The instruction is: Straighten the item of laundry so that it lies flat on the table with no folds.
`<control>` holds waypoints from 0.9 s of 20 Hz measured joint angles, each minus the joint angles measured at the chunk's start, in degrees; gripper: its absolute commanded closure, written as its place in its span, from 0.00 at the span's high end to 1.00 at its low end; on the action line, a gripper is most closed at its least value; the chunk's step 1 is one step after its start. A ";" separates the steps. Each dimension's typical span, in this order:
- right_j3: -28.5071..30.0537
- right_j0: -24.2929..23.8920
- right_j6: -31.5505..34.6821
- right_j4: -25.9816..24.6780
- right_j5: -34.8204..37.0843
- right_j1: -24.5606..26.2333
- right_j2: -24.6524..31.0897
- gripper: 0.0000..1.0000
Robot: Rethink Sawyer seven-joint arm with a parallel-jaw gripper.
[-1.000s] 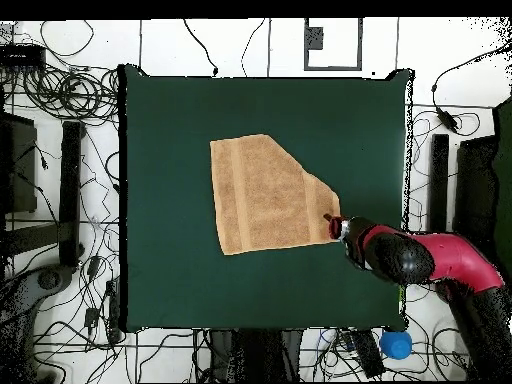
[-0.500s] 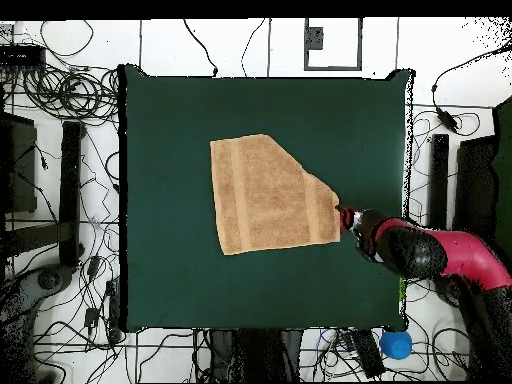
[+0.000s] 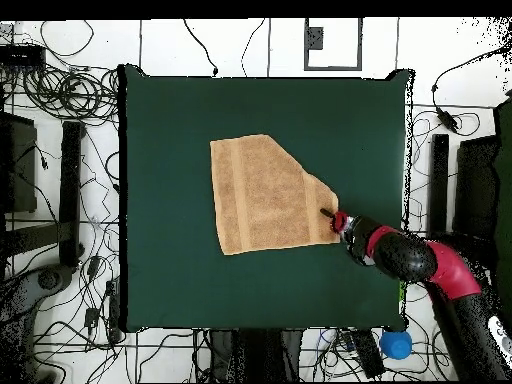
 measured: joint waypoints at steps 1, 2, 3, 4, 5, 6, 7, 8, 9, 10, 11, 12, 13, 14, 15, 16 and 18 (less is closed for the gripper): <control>0.01 -0.11 -0.02 0.17 -0.01 0.57 0.11 1.00; -0.02 -0.24 -0.04 0.40 0.00 1.19 0.34 1.00; 0.00 -0.49 -0.04 0.82 0.04 2.11 0.91 1.00; -0.02 -0.60 -0.04 1.07 0.02 2.81 1.35 1.00; -0.02 -0.63 -0.04 1.12 0.02 3.14 1.55 1.00; -0.02 -0.64 -0.04 1.14 0.02 3.63 1.83 1.00; -0.02 -0.63 -0.04 1.15 0.02 4.10 2.06 1.00; -0.02 -0.63 -0.04 1.12 0.02 4.67 2.29 1.00; -0.01 -0.62 -0.04 1.10 0.02 5.24 2.53 1.00; 0.00 -0.62 -0.04 1.08 0.02 5.39 2.60 1.00; 0.01 -0.61 -0.04 1.05 0.02 5.53 2.68 1.00; 0.02 -0.60 -0.04 1.01 0.02 5.60 2.77 1.00; 0.04 -0.59 -0.04 0.97 0.02 5.67 2.86 1.00; 0.05 -0.58 -0.04 0.92 0.01 5.74 2.96 0.00; 0.06 -0.59 -0.04 0.89 0.01 5.73 3.00 0.00; 0.07 -0.58 -0.04 0.80 -0.08 5.71 3.05 0.00; 0.07 -0.59 -0.04 0.76 -0.18 5.70 3.07 0.00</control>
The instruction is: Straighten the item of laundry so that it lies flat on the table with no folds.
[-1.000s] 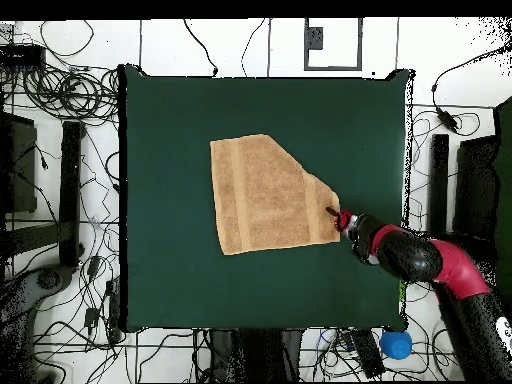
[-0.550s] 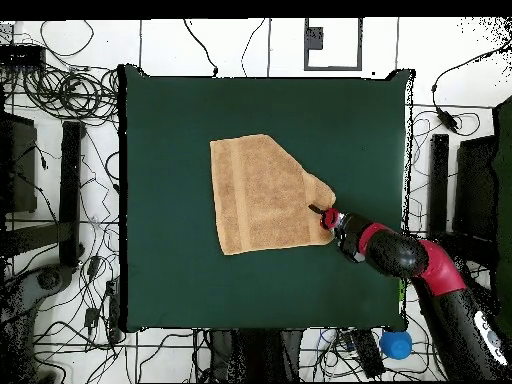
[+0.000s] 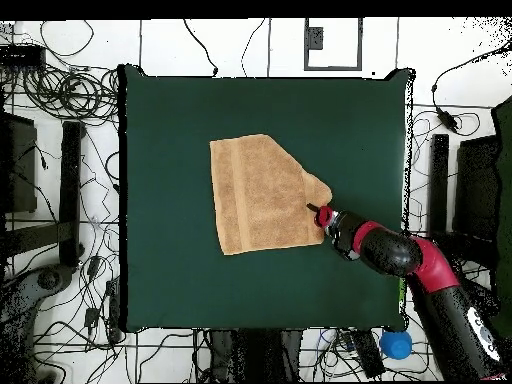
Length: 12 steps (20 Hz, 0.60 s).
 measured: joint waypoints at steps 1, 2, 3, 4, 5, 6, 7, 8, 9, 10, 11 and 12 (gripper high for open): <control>0.01 0.00 0.00 -0.08 -0.03 0.00 0.00 0.00; 0.02 0.00 0.00 -0.13 -0.05 0.00 0.00 0.00; 0.04 0.00 0.00 -0.15 -0.05 0.00 0.00 0.00; 0.06 0.00 0.00 -0.17 -0.05 0.00 0.00 0.00; 0.07 0.00 0.00 -0.20 -0.06 -0.01 0.00 0.00; 0.10 0.00 0.00 -0.24 -0.18 -0.02 0.00 0.00; 0.13 -0.01 0.00 -0.28 -0.30 -0.04 0.00 0.00; 0.21 0.00 0.00 -0.32 -0.46 -0.09 -0.01 0.00; 0.29 0.00 0.00 -0.34 -0.61 -0.17 -0.01 0.00; 0.72 0.20 0.00 -0.58 -1.21 -0.80 -0.12 0.00; 1.04 0.44 0.00 -0.80 -1.70 -1.42 -0.26 0.00; 1.32 0.73 0.01 -1.01 -2.19 -2.05 -0.45 0.00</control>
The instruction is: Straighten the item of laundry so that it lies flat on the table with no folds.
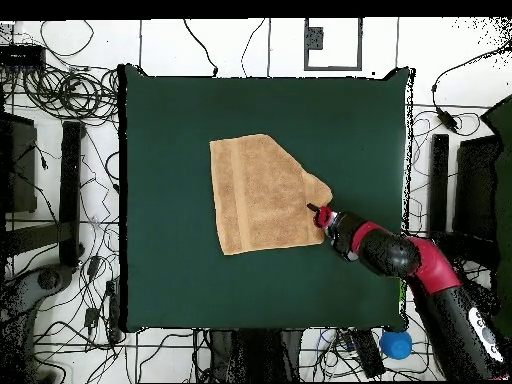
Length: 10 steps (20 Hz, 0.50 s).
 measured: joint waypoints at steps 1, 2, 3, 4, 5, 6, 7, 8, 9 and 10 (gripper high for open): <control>0.40 0.38 0.01 -0.22 -0.54 -0.80 -0.26 0.00; 1.60 1.98 0.40 -0.94 -2.42 -3.57 -1.25 0.00; 2.80 3.59 0.79 -1.66 -4.29 -6.34 -2.24 0.00; 3.98 5.68 1.58 -2.17 -6.40 -9.33 -3.53 0.00; 4.37 6.47 1.92 -2.26 -7.13 -10.37 -4.02 0.00; 4.77 7.25 2.25 -2.36 -7.86 -11.40 -4.50 0.00; 6.85 11.67 4.52 -2.28 -11.73 -16.70 -7.06 0.00; 7.27 12.61 5.07 -2.20 -12.48 -17.76 -7.56 0.00; 7.70 13.54 5.62 -2.12 -13.23 -18.81 -8.06 0.00; 8.42 15.13 6.55 -1.76 -14.48 -20.52 -8.88 0.00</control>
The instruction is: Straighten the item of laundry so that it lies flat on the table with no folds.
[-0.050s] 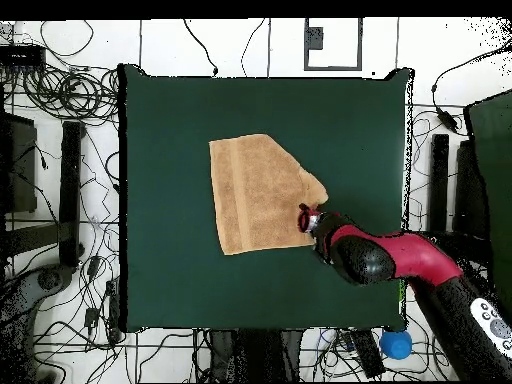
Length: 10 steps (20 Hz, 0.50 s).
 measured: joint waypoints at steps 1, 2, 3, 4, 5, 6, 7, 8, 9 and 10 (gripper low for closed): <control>0.72 1.58 0.93 0.36 -1.24 -1.71 -0.82 0.00; 1.56 3.21 1.92 0.88 -2.50 -3.55 -1.66 0.00; 1.93 3.95 2.28 1.16 -3.07 -4.41 -2.13 0.00; 2.59 4.97 2.56 1.62 -3.97 -5.87 -2.90 0.00; 2.83 5.19 2.58 1.83 -4.18 -6.35 -3.24 0.00; 2.96 5.29 2.58 1.99 -4.35 -6.65 -3.50 0.00; 3.10 5.30 2.58 2.34 -4.56 -7.09 -4.19 0.00; 3.23 5.32 2.58 2.70 -4.78 -7.54 -4.88 0.00; 3.23 5.31 2.58 2.82 -4.82 -7.68 -5.22 0.00; 3.22 5.31 2.58 2.94 -4.86 -7.81 -5.55 0.00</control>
